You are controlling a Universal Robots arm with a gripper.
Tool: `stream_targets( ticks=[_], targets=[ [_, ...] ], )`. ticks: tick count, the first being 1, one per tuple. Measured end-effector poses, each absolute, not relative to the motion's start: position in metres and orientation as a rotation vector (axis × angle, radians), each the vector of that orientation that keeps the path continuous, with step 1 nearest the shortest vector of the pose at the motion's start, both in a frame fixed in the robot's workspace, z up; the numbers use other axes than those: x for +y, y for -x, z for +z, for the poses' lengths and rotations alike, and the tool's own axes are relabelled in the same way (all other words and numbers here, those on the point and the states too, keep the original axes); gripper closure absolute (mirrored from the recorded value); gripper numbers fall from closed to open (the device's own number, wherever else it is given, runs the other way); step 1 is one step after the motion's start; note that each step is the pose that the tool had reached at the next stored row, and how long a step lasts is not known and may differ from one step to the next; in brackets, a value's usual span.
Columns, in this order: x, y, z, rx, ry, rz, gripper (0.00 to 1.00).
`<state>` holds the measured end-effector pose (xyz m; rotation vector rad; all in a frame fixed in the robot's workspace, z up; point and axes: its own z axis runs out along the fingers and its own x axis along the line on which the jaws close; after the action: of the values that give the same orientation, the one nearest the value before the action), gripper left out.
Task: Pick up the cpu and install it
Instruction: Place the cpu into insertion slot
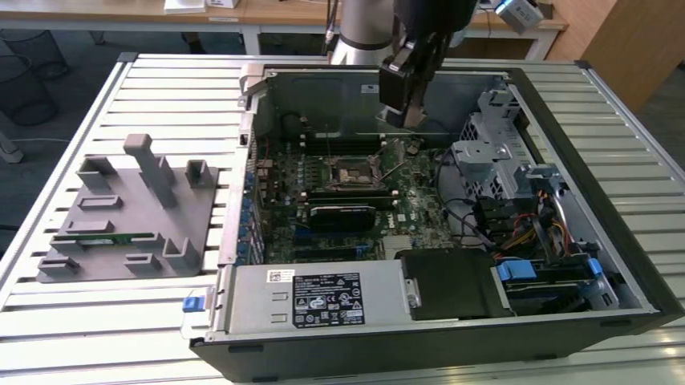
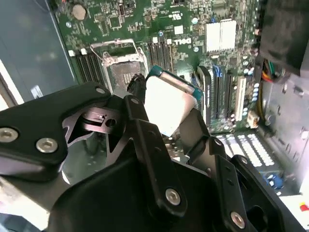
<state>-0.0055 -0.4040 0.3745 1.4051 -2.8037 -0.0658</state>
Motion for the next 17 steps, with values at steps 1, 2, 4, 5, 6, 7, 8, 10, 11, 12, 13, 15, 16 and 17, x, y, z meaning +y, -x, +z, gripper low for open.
stream_targets(
  ticks=[1, 2, 4, 5, 6, 7, 8, 10, 11, 12, 13, 15, 16, 17],
  targets=[
    [-0.404, 0.005, 0.373, -2.790, -1.432, -0.066, 0.47],
    [-0.404, 0.005, 0.372, -2.776, -1.457, -0.066, 0.47],
    [-0.404, 0.005, 0.370, -2.749, -1.507, -0.066, 0.47],
    [-0.404, 0.005, 0.369, -2.735, -1.531, -0.065, 0.47],
    [-0.404, 0.005, 0.368, -2.721, -1.556, -0.065, 0.47],
    [-0.404, 0.005, 0.367, -2.706, -1.580, -0.065, 0.47],
    [-0.404, 0.005, 0.366, -2.692, -1.604, -0.065, 0.47],
    [-0.404, 0.005, 0.364, -2.660, -1.654, -0.065, 0.47],
    [-0.404, 0.005, 0.363, -2.645, -1.678, -0.065, 0.47],
    [-0.404, 0.005, 0.362, -2.630, -1.701, -0.065, 0.47],
    [-0.404, 0.005, 0.361, -2.614, -1.724, -0.064, 0.47],
    [-0.404, 0.005, 0.359, -2.582, -1.771, -0.064, 0.47],
    [-0.404, 0.005, 0.357, -2.564, -1.796, -0.064, 0.47],
    [-0.404, 0.005, 0.356, -2.547, -1.818, -0.064, 0.47]
  ],
)
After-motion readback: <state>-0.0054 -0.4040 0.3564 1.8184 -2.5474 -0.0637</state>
